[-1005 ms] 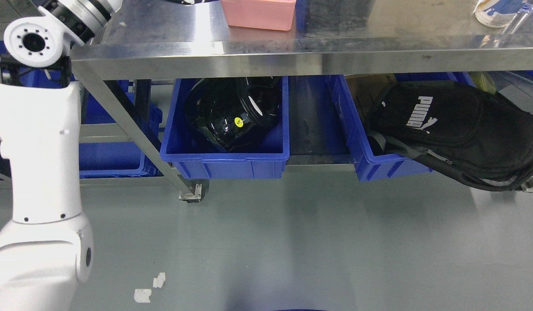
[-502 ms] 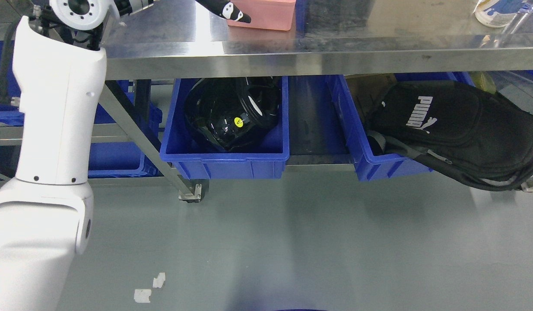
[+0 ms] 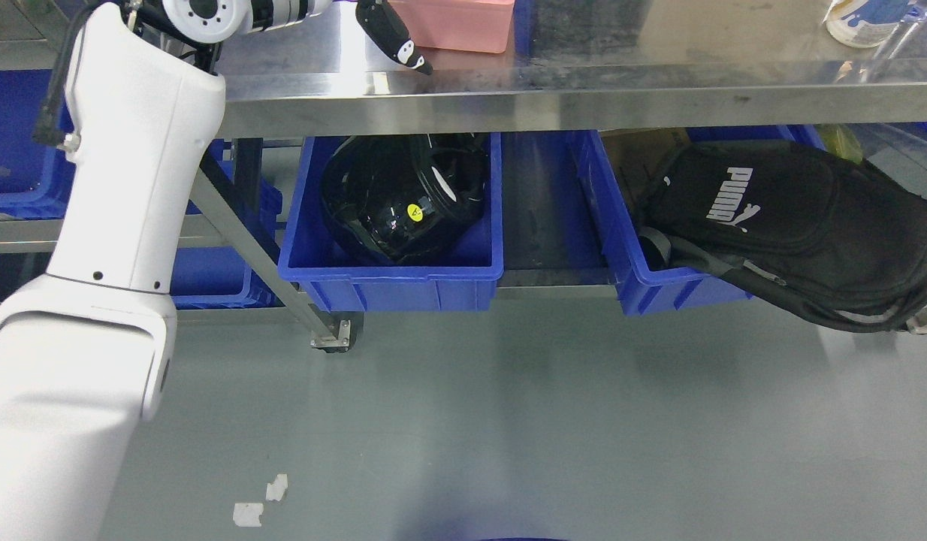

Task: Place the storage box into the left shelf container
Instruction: 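Close the left hand fingers around the pink box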

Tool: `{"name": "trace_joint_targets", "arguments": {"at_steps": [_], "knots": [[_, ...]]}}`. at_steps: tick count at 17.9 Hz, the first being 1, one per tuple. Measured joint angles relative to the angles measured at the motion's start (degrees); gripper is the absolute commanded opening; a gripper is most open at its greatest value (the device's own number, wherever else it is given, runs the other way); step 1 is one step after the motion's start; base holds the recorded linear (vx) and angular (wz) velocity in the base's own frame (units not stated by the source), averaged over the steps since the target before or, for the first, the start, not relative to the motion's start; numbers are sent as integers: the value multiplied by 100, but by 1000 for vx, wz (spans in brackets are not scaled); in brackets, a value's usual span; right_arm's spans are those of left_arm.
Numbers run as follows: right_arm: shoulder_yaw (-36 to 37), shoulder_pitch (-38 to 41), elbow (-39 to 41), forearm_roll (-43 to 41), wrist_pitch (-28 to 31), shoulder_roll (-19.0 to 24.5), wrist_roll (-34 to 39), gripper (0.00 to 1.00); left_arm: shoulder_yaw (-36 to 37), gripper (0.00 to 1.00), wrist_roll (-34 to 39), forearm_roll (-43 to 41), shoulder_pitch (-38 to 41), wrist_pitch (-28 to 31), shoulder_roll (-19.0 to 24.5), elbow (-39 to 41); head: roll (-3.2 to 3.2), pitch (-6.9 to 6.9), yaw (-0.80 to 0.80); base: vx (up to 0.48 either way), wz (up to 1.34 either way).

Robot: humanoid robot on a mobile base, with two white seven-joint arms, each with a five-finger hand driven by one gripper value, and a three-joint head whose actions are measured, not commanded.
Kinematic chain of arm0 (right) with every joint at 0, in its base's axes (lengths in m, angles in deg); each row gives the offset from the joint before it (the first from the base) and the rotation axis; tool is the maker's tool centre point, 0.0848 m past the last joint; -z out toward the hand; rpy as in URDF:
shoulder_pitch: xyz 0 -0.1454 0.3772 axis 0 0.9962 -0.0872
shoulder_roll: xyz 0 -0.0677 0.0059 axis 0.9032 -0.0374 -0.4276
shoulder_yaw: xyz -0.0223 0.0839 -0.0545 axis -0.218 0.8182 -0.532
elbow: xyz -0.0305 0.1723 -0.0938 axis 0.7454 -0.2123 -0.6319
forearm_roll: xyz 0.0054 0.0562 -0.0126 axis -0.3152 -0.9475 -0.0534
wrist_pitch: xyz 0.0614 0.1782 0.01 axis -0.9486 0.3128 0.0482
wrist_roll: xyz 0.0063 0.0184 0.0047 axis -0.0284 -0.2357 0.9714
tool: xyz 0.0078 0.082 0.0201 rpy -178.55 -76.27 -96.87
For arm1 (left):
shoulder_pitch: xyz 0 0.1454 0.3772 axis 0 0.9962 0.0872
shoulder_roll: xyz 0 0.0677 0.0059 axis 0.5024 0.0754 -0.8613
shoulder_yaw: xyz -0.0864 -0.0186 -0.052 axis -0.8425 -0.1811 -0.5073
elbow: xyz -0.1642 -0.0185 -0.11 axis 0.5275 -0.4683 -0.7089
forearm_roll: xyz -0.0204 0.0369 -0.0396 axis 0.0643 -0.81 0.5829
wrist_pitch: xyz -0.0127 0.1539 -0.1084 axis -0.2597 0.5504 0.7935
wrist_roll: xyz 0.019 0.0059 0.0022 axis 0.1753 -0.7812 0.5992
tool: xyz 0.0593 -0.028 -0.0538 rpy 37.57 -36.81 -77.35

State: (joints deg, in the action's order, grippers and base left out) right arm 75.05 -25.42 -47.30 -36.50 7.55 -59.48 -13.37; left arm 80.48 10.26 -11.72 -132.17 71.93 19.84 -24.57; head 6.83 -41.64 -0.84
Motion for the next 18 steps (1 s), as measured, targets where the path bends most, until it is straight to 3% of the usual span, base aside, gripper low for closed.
{"name": "trace_joint_targets", "arguments": {"at_steps": [6, 12, 15, 18], "knots": [[0, 0, 0, 0, 3, 0, -17, 100, 119, 98, 283, -164, -202, 208, -240, -517, 0, 0, 0, 0, 9], [0, -1, 0, 0, 6, 0, -7, 100, 189, 90, 490, -221, -404, 260, -425, -1032, 0, 0, 0, -1, -5], [0, 0, 0, 0, 17, 0, 4, 100, 211, 73, 585, -233, -448, 266, -492, -1250, 0, 0, 0, 3, -58], [0, 0, 0, 0, 19, 0, 5, 100, 178, 43, 608, -238, -480, 261, -540, -1399, 0, 0, 0, 14, -88]]}}
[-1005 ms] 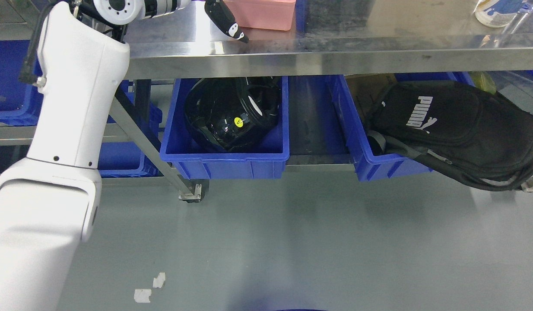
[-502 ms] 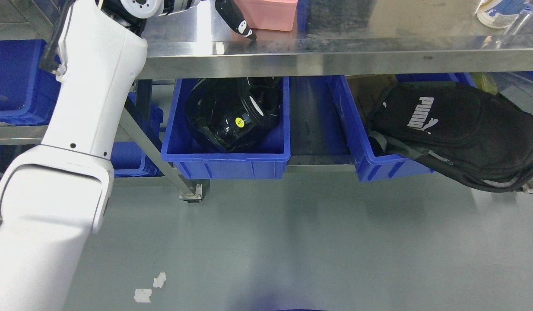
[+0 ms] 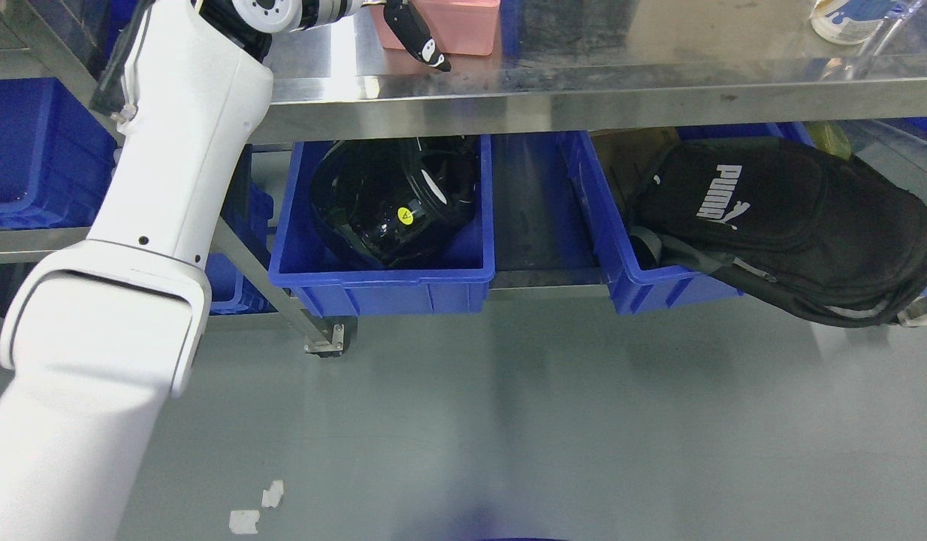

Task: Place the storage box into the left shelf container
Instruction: 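Close the left hand fingers around the pink box, then lift the pink box off the table with the left hand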

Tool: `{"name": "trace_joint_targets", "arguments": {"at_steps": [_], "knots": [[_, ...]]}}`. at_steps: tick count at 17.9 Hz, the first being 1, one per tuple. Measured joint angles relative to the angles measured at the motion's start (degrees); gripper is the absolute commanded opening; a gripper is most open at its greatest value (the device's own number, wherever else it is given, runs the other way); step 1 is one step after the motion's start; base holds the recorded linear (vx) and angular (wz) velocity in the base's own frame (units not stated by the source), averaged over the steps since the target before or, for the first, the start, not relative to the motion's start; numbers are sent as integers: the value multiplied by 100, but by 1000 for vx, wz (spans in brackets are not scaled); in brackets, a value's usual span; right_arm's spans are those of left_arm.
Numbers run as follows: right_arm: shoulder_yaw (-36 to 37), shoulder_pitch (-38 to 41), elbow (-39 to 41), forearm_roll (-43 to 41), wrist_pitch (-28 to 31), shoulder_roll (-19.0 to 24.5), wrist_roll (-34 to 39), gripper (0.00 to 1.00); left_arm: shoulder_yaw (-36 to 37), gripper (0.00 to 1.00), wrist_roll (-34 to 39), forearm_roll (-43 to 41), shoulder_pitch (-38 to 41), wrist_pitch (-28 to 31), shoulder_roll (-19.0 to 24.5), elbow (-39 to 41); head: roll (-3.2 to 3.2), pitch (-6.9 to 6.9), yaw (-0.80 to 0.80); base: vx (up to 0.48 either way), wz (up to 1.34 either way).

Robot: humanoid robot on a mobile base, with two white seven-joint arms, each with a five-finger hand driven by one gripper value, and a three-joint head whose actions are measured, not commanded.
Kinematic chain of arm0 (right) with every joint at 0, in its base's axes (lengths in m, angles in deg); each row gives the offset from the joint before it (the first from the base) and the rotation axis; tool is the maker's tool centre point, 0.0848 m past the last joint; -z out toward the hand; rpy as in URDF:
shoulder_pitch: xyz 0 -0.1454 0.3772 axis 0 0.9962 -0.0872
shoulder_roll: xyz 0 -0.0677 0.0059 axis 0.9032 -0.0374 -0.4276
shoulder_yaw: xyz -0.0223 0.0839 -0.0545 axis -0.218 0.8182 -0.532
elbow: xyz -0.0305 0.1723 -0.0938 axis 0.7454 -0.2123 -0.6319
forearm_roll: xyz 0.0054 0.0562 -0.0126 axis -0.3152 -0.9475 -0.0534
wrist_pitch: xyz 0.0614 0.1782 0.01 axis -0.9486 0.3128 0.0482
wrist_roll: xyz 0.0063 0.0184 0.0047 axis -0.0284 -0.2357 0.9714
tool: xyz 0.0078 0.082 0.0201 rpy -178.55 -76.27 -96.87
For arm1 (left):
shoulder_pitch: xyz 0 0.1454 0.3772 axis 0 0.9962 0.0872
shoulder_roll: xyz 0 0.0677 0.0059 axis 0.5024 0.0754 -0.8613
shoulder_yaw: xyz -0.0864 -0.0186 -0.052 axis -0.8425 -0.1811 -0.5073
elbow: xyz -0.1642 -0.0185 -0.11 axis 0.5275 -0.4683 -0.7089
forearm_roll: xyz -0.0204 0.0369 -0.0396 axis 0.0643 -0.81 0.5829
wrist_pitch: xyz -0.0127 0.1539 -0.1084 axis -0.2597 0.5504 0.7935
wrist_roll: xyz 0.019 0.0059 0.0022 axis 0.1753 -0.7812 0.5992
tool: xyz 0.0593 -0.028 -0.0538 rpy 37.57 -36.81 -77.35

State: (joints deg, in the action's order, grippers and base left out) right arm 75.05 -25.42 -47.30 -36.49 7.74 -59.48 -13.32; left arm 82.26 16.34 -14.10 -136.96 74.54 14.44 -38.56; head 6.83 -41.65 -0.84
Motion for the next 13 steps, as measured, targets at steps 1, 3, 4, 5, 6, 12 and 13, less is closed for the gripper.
{"name": "trace_joint_targets", "arguments": {"at_steps": [1, 3, 4, 5, 6, 12, 13], "knots": [[0, 0, 0, 0, 0, 0, 0, 100, -34, 32, 1, -1, -3, -16, -15, -45, 0, 0, 0, 0, 0], [0, 0, 0, 0, 0, 0, 3, 100, -139, 9, -5, -4, -9, -61, -39, -127, 0, 0, 0, -2, 6], [0, 0, 0, 0, -1, 0, 4, 100, -214, 4, -15, -5, -13, -89, -49, -162, 0, 0, 0, -5, 12], [0, 0, 0, 0, -2, 0, 3, 100, -296, 3, -18, -6, -13, -160, -58, -195, 0, 0, 0, 0, 0], [0, 0, 0, 0, -4, 0, 4, 100, -367, 3, -29, -7, -12, -196, -65, -220, 0, 0, 0, 0, 0], [0, 0, 0, 0, -13, 0, 5, 100, -1077, 1, -46, 185, 14, -338, -98, -334, 0, 0, 0, -5, 16], [0, 0, 0, 0, -14, 0, 5, 100, -1196, 1, -46, 321, 26, -343, -103, -343, 0, 0, 0, 0, 0]]}}
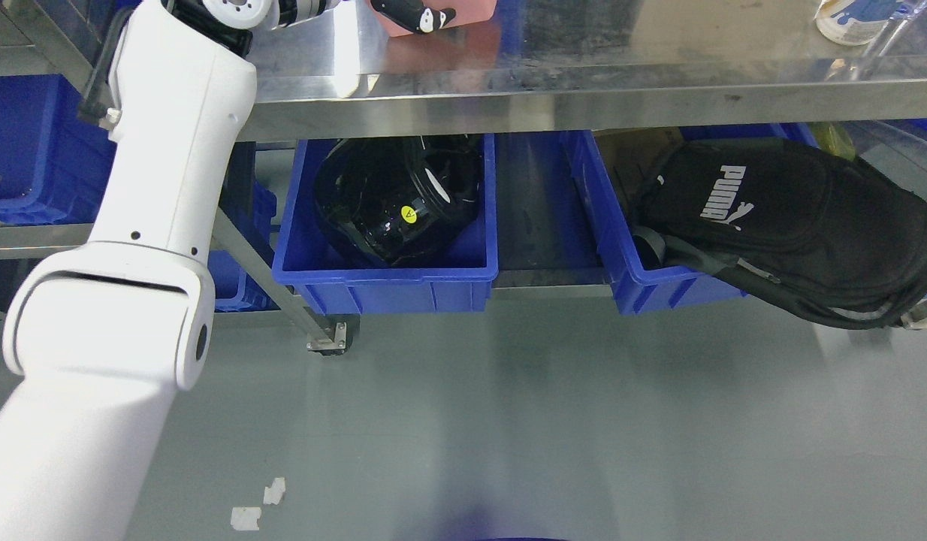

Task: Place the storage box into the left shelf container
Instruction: 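Lift the pink box off the table with the left hand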

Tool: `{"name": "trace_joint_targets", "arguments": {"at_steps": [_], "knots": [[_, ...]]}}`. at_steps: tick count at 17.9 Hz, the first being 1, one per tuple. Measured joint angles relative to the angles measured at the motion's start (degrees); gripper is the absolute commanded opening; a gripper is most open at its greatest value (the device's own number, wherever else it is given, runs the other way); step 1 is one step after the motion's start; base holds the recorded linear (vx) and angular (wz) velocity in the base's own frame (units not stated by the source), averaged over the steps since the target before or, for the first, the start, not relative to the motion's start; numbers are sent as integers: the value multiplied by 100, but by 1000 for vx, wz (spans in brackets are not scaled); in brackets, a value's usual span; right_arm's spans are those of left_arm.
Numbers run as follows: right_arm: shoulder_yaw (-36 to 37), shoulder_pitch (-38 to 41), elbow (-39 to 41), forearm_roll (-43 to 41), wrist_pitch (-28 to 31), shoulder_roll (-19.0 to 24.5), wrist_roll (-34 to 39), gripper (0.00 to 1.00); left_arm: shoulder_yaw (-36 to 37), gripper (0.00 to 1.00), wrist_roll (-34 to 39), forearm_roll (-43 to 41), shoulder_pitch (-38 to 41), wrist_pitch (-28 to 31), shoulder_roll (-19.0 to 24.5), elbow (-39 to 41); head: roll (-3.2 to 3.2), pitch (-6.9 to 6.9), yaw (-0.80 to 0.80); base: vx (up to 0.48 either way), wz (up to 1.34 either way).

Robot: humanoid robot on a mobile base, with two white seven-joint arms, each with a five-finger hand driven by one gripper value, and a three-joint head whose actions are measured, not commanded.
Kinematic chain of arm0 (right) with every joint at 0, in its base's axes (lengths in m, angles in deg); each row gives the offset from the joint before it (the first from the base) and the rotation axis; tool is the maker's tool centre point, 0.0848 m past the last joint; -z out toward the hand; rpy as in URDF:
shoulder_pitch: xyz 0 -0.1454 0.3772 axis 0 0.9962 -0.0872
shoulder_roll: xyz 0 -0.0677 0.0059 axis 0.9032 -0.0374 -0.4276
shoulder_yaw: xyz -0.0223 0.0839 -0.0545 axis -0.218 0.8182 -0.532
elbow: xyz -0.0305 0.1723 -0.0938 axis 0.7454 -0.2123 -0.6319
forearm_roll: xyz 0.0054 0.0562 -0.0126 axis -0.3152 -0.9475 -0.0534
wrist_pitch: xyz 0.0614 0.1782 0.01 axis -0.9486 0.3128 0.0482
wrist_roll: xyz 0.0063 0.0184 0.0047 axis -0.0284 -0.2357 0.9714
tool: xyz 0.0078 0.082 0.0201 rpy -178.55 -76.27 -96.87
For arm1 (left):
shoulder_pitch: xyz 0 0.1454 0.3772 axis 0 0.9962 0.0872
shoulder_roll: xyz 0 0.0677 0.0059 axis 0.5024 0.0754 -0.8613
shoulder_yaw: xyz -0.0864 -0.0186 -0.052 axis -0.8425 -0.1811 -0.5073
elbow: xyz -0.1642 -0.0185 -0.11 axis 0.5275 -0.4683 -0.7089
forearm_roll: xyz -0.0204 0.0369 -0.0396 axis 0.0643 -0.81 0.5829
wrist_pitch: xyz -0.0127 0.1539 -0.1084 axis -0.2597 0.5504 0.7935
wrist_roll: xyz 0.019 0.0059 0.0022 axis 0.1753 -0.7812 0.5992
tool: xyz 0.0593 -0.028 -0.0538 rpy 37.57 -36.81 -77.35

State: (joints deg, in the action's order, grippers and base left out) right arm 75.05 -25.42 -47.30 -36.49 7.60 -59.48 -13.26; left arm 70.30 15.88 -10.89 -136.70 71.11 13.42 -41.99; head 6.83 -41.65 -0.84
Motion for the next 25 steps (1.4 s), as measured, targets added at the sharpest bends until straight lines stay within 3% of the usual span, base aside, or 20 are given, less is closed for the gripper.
{"name": "trace_joint_targets", "arguments": {"at_steps": [7, 12, 22, 25], "knots": [[0, 0, 0, 0, -2, 0, 12, 100, -674, 0, -1, 1697, 227, 175, -22, 71, 0, 0, 0, 0, 0], [0, 0, 0, 0, -5, 0, 31, 100, -912, 1, 138, 3000, 679, 396, -30, 578, 0, 0, 0, 0, 0], [0, 0, 0, 0, -7, 0, -3, 100, -769, 1, 2465, 4124, 2794, 132, -38, 3090, 0, 1, 0, 2, 8], [0, 2, 0, 0, -8, 0, -5, 100, -563, 1, 2821, 4218, 3434, -275, -39, 3822, 0, 1, 0, -11, 235]]}}
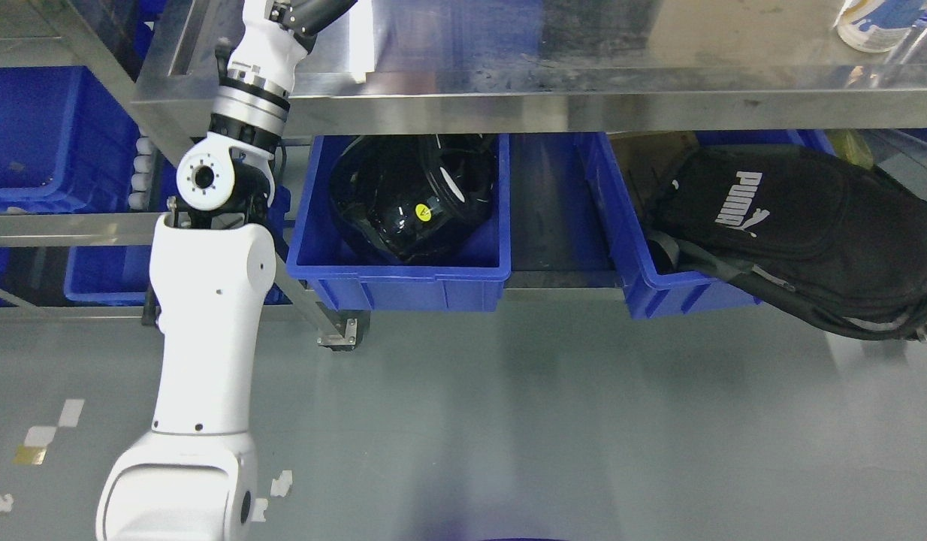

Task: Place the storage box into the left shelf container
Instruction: 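Lift the pink box off the table with the left hand, then carry the pink box in the left hand toward the blue-bin shelf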

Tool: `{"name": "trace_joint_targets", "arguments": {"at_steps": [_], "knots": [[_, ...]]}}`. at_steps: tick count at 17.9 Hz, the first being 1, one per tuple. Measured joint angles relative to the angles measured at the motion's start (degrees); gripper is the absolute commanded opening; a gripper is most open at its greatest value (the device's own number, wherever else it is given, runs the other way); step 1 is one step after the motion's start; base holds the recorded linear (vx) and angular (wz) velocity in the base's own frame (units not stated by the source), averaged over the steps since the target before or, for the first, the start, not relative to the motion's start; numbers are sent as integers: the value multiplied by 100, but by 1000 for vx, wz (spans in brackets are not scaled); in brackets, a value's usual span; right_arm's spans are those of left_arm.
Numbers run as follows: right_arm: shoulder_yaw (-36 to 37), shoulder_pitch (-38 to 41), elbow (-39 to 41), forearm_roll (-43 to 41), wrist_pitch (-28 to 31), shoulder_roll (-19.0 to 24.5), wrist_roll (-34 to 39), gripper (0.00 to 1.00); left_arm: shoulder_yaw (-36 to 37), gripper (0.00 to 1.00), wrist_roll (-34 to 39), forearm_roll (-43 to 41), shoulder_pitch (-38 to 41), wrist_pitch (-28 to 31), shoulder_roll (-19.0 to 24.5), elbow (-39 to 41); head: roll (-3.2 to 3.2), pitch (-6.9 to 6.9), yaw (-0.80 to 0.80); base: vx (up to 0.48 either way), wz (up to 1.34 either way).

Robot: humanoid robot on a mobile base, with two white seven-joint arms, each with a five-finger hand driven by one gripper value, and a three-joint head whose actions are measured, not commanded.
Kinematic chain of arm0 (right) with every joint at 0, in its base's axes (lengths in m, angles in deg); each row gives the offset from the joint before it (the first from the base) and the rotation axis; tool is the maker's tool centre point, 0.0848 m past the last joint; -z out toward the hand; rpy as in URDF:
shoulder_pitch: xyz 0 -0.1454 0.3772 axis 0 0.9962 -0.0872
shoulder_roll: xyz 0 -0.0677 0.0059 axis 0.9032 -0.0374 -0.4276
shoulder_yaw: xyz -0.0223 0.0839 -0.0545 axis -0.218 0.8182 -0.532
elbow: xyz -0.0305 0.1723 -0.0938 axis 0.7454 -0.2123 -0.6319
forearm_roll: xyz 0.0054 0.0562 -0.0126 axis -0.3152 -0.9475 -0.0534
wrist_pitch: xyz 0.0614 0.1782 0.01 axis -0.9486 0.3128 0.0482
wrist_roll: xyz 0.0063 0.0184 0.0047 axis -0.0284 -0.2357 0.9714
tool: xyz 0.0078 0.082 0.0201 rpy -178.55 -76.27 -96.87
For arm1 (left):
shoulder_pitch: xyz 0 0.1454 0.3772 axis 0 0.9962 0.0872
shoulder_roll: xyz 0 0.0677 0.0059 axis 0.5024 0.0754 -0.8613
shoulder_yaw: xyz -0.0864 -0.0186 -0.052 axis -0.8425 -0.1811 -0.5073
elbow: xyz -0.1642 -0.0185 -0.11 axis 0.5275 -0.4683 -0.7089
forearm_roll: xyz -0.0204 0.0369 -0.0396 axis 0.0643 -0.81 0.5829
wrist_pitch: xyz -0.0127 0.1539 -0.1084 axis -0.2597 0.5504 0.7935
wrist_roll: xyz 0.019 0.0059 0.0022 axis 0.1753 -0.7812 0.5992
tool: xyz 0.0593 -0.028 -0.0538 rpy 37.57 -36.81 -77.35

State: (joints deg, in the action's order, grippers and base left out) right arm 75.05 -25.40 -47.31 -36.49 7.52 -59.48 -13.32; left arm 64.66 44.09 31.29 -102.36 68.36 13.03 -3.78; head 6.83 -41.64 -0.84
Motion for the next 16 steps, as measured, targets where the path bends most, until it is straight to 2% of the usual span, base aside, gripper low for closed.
{"name": "trace_joint_targets", "arguments": {"at_steps": [6, 16], "knots": [[0, -2, 0, 0, -1, 0, -19, 100, 354, 1, 159, 84, 1005, -709, -2, 985, 0, 0, 0, -16, 687], [0, -3, 0, 0, -18, 0, -3, 100, 1043, 1, 129, 122, 2701, -866, -4, 1752, 0, -4, 0, 84, 1257]]}}
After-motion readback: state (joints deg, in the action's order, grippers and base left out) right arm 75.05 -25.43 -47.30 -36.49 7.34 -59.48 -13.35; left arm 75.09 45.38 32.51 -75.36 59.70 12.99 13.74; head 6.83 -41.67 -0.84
